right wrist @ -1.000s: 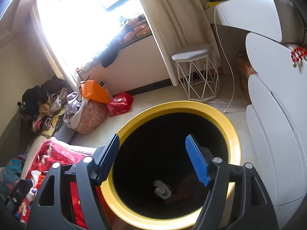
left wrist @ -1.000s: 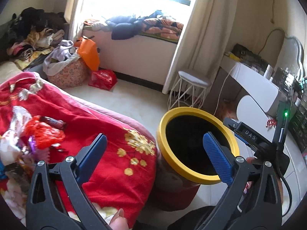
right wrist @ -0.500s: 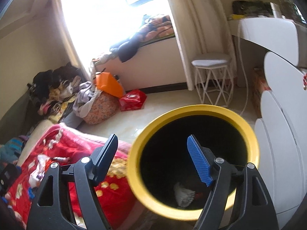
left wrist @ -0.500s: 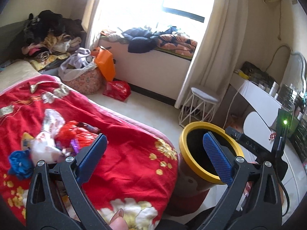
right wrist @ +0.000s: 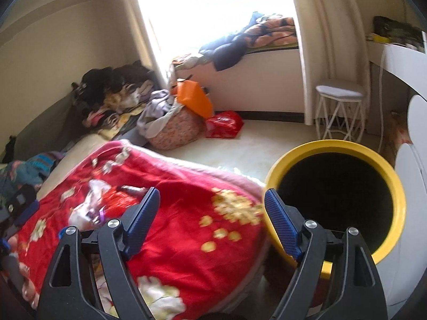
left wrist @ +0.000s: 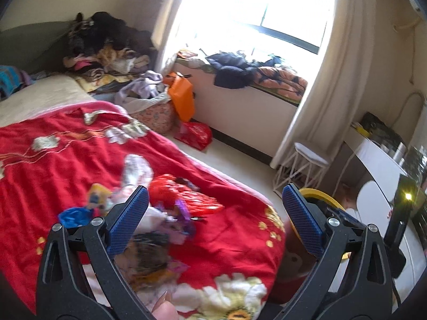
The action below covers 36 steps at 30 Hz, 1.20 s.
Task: Collect trash
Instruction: 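Move both open tools back over the trash on the bed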
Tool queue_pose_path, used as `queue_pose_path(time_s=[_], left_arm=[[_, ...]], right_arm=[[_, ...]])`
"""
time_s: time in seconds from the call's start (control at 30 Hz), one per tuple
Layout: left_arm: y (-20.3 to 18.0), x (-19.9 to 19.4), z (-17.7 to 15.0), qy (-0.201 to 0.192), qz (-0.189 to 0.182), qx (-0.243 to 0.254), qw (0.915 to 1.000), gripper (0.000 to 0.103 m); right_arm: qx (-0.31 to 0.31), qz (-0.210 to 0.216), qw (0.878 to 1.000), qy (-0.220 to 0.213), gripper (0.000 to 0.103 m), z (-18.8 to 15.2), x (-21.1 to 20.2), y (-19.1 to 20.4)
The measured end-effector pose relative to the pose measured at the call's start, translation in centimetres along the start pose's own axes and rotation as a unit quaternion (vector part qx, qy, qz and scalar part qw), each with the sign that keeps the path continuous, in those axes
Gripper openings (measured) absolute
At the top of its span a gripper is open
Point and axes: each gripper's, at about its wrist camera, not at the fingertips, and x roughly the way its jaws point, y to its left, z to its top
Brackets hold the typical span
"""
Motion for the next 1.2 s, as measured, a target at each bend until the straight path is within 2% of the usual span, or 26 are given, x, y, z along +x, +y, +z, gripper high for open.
queue_pose_path(time_s=[0.4, 0.67, 0.77, 0.83, 0.97, 1.03, 1.1, 1.2], left_arm=[[6.0, -1.7, 0.8, -0.013, 0.050, -0.052, 0.9973, 0.092], [9.9, -2.2, 0.3, 0.000, 0.074, -0.082, 0.9939, 0.092], [10.9, -2.0, 0.1, 0.008, 0.077, -0.084, 0.9934, 0.092], [11.3, -1.8, -0.2, 0.018, 0.077, -0.090, 0.9929, 0.092], [11.9, -0.9, -0.8, 0.037, 0.065, -0.097, 0.9925, 0.092], [11.8, -0.4, -1.2, 0.046, 0.055, -0.100, 0.9924, 0.088], [11.7, 0.2, -1.4, 0.055, 0.047, -0.104, 0.9919, 0.078], [11.3, 1.2, -1.7, 0.067, 0.031, -0.106, 0.9916, 0.073]], right_arm=[[-0.047, 0.052, 0.997, 0.031, 0.079, -1.7, 1.2, 6.6], [-0.072, 0.084, 0.993, 0.044, 0.079, -2.4, 2.3, 9.9], [-0.068, 0.107, 0.990, 0.058, 0.078, -2.6, 3.2, 10.6], [-0.071, 0.121, 0.988, 0.069, 0.071, -2.9, 3.8, 11.0], [-0.068, 0.120, 0.987, 0.083, 0.068, -3.5, 4.8, 11.3], [-0.056, 0.117, 0.988, 0.086, 0.067, -3.3, 5.4, 10.9], [-0.037, 0.116, 0.989, 0.088, 0.066, -2.9, 6.2, 10.5], [-0.008, 0.115, 0.989, 0.093, 0.066, -2.2, 7.3, 10.0]])
